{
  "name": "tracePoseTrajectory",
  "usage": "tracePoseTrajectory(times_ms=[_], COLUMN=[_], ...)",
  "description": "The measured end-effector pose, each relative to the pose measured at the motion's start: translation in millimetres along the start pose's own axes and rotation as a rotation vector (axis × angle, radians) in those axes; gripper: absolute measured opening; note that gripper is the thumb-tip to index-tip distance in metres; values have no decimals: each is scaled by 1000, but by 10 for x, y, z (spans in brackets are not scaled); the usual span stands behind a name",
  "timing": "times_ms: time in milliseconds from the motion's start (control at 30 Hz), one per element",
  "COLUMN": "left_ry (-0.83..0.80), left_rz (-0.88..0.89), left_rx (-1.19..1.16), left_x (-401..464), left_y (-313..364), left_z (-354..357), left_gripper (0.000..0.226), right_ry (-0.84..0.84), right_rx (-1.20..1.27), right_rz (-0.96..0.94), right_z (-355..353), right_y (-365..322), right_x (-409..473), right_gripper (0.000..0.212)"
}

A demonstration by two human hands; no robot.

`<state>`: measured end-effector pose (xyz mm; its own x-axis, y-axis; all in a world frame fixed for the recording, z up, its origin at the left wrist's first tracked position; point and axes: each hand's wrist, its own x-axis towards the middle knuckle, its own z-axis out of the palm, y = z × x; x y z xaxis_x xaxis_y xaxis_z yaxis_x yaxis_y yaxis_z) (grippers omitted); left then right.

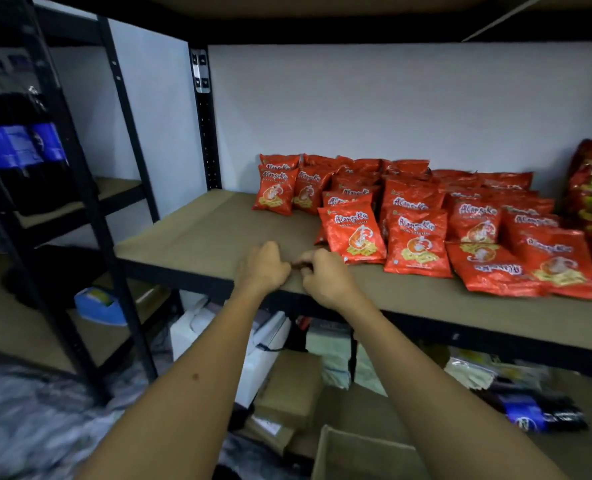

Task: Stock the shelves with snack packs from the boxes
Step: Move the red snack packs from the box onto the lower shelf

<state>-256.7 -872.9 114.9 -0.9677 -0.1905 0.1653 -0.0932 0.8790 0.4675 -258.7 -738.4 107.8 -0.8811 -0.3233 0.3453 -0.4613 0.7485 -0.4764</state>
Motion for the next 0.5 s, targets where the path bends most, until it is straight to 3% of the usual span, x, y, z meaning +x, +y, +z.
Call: tracePoseTrajectory(times_ms=[133, 200, 300, 500], left_ry=[495, 624, 442, -135], left_rz=[155, 249, 212, -89], left_rx=[-62, -224, -398, -442], left_x=[-539, -769, -1331, -2936], left_y=[63, 54, -79, -401], left_z=[168, 318, 825, 2219], left_gripper=[54, 47, 57, 37], right_ry=[221, 344, 216, -182], right_rx=[-201, -191, -23, 202], right_rz=[-250, -406, -314, 416], right_z=[-173, -178, 80, 806], right_y=[-72, -10, 377, 1500], right_x=[-539, -796, -1437, -3394], right_gripper=[39, 44, 49, 45])
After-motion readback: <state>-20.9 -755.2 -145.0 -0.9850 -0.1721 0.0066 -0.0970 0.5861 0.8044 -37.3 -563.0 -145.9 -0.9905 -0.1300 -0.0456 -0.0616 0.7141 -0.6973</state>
